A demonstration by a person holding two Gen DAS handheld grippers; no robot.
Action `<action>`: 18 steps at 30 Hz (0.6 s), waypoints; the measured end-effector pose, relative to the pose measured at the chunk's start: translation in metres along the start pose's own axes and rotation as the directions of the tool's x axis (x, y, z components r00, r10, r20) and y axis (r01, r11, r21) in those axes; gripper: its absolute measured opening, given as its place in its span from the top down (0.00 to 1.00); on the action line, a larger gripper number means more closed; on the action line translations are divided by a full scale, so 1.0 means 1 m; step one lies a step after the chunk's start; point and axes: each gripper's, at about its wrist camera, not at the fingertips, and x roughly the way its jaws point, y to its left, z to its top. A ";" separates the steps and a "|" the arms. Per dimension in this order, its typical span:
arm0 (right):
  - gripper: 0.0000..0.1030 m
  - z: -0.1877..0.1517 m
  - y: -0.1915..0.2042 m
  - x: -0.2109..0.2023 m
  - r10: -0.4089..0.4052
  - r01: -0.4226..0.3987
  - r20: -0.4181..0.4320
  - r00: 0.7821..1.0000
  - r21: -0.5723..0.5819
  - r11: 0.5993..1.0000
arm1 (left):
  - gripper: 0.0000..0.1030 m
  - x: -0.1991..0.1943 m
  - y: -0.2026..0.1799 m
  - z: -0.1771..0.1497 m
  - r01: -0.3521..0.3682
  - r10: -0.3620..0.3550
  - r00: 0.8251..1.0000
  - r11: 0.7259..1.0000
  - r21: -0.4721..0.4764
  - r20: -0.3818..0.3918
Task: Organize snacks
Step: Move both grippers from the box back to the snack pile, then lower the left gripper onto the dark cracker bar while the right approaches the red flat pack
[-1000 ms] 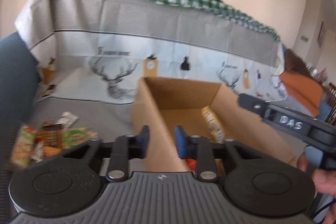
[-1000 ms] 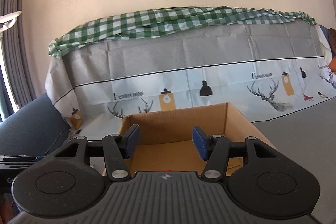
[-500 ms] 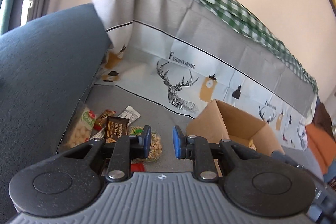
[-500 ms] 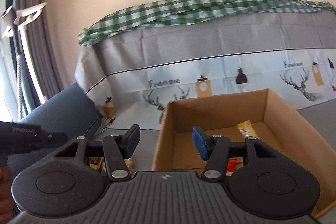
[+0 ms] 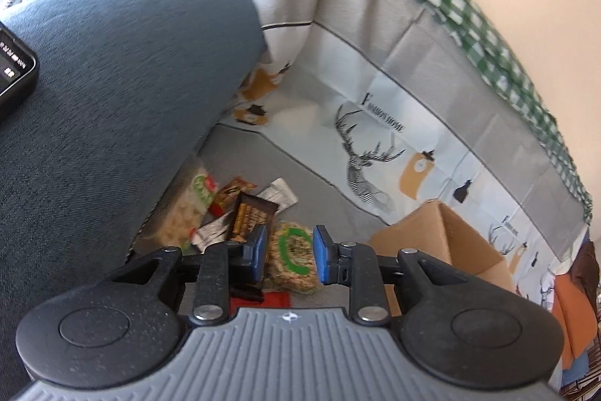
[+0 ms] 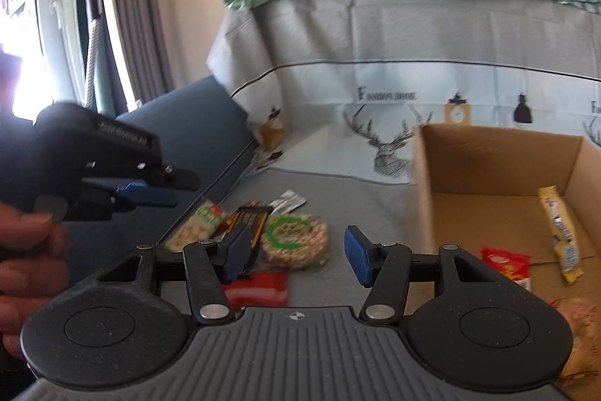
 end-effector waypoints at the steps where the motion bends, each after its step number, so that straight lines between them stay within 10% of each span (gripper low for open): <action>1: 0.44 -0.002 0.004 0.005 0.007 -0.007 -0.013 1.000 -0.015 1.000 | 0.71 0.002 0.000 0.000 -0.010 0.010 1.000 1.000 0.001 -0.007; 18: 0.18 -0.028 0.030 0.099 0.030 -0.049 -0.276 0.961 -0.060 0.997 | 0.61 0.017 0.018 0.003 -0.052 0.049 0.997 0.997 -0.058 -0.058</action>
